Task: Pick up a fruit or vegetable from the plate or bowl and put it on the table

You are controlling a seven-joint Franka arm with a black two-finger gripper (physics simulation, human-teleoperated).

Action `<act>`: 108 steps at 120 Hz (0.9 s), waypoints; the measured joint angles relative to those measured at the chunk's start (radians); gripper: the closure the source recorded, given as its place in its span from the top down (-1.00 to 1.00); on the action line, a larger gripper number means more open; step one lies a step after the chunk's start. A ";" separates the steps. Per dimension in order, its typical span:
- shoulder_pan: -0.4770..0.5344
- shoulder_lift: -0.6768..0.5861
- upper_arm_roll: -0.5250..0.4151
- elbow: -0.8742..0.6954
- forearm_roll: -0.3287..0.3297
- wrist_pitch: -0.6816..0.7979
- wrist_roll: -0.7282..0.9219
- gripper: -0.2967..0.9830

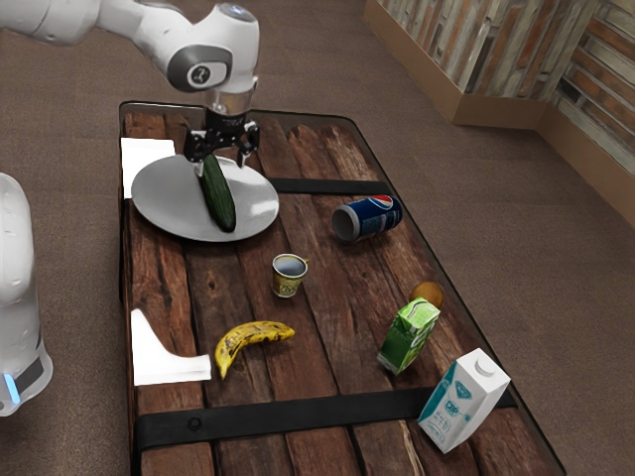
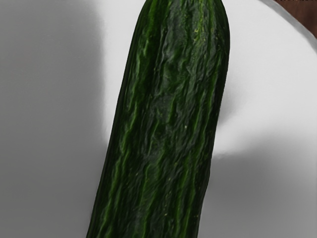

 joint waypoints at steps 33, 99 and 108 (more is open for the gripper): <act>0.003 0.000 0.004 -0.044 0.000 0.053 0.012 0.53; 0.023 0.032 0.006 -0.069 0.000 0.128 0.045 0.53; 0.025 0.039 0.006 -0.071 0.000 0.135 0.048 0.53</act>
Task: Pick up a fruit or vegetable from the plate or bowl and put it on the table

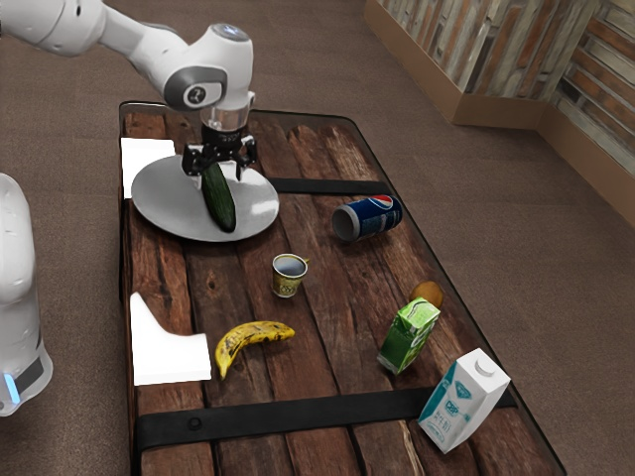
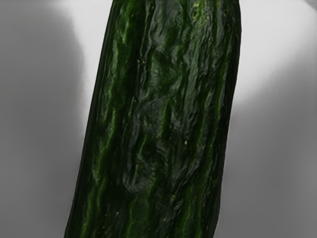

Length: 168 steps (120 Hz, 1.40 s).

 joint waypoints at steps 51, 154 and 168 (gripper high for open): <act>0.030 0.006 0.000 -0.005 0.000 0.006 0.026 -0.14; -0.059 0.319 -0.005 0.622 -0.213 -0.302 0.084 -0.24; 0.038 0.376 0.005 0.678 -0.240 -0.332 0.104 -0.24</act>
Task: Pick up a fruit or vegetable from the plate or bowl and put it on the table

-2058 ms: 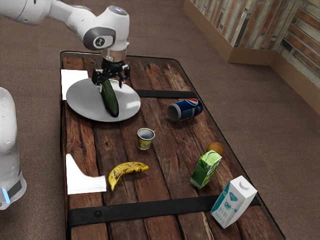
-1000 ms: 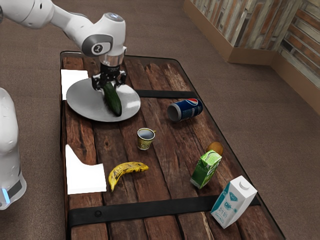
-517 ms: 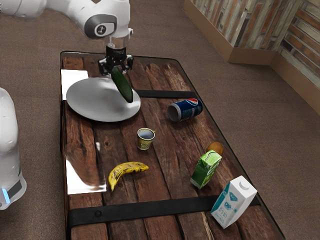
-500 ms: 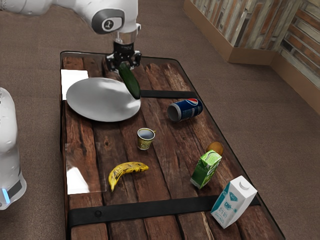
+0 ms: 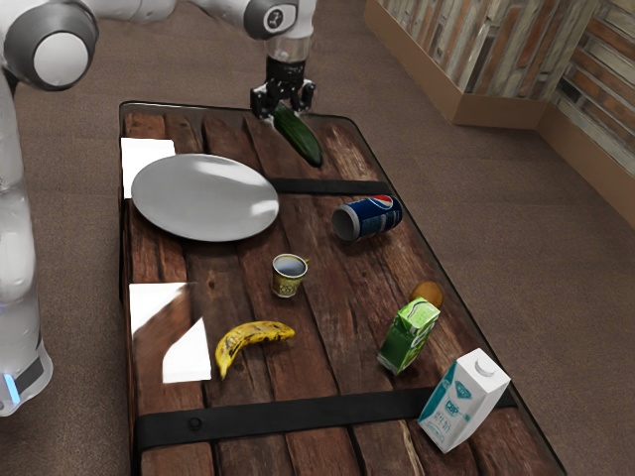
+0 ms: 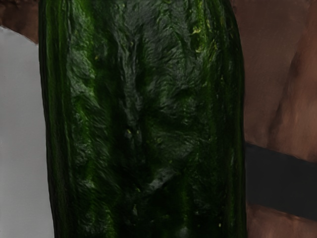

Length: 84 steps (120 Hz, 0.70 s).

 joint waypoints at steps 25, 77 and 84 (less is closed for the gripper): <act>0.039 0.246 -0.005 0.236 -0.070 -0.056 0.039 -0.26; 0.125 0.440 -0.005 0.465 -0.164 -0.127 0.122 0.16; 0.135 0.438 -0.007 0.468 -0.166 -0.123 0.133 0.29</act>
